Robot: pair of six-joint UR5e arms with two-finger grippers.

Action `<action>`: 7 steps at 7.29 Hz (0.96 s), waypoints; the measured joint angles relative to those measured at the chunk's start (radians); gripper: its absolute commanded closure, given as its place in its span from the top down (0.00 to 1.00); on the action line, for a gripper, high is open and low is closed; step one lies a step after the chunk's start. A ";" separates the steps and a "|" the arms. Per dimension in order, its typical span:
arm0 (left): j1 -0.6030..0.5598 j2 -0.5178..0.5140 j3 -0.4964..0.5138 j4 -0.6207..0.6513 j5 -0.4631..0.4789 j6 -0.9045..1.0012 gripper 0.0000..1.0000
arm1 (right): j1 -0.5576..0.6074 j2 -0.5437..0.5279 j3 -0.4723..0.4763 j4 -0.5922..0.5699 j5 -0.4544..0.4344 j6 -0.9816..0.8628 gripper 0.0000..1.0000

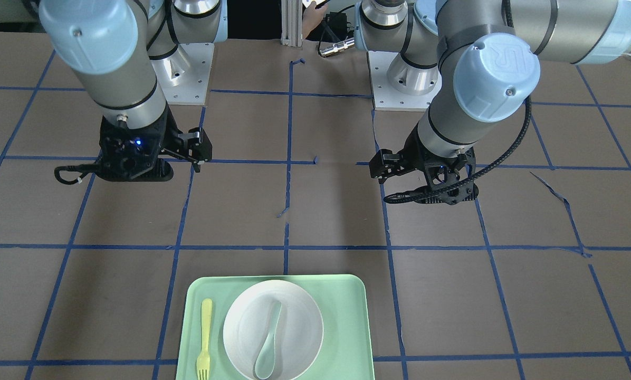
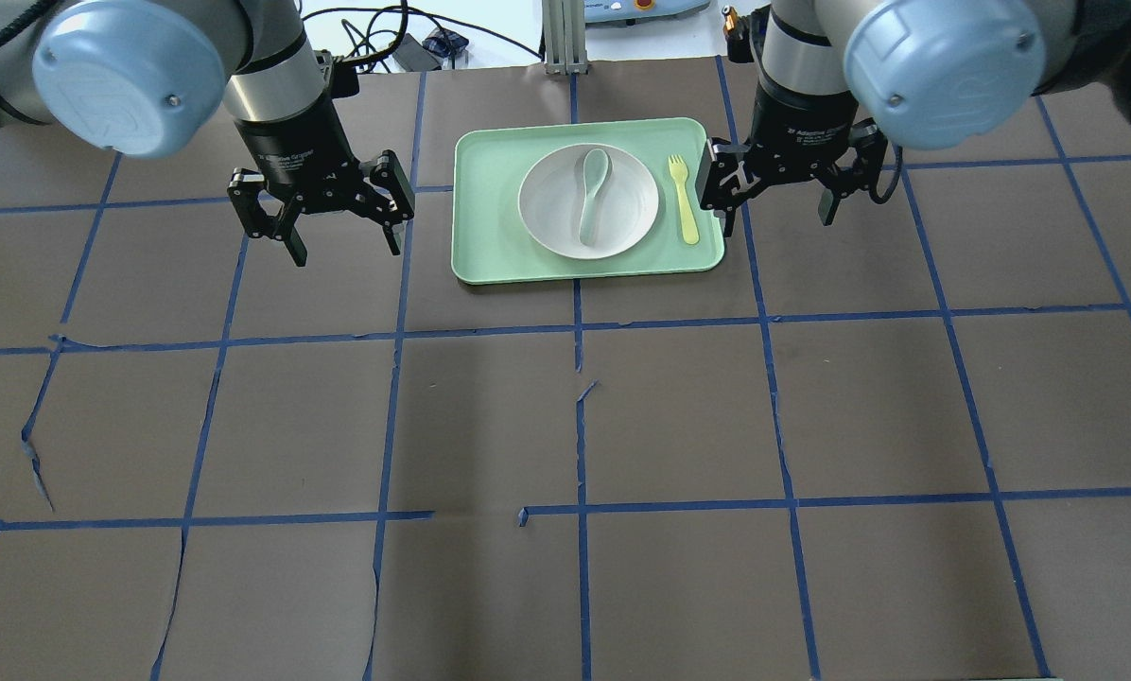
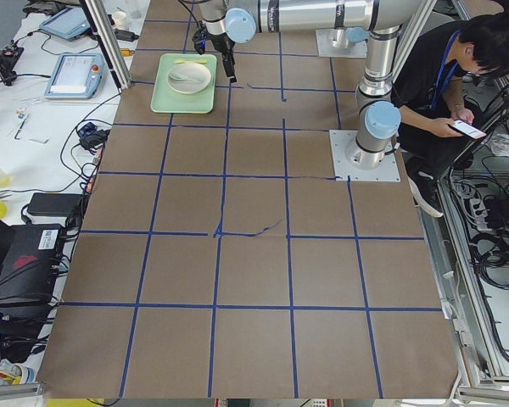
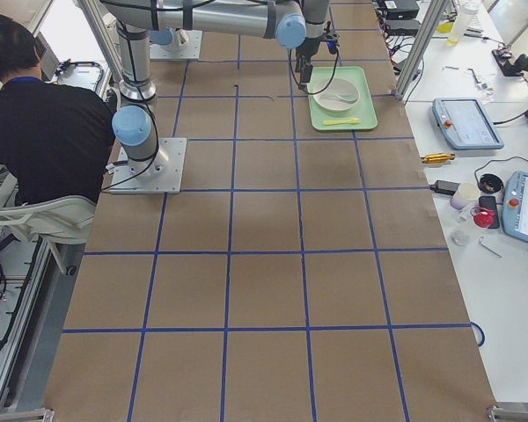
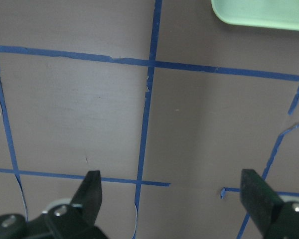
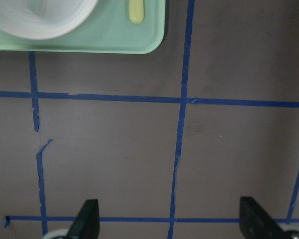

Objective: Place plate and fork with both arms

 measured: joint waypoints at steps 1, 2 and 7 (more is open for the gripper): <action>-0.005 0.007 0.000 0.005 -0.001 0.000 1.00 | 0.003 -0.029 0.000 0.035 0.001 0.002 1.00; -0.007 0.017 0.000 0.020 -0.001 0.000 1.00 | 0.005 -0.041 0.000 0.054 0.004 0.002 1.00; -0.009 0.074 -0.002 0.061 -0.004 0.009 1.00 | 0.007 -0.047 -0.010 0.064 0.010 0.001 1.00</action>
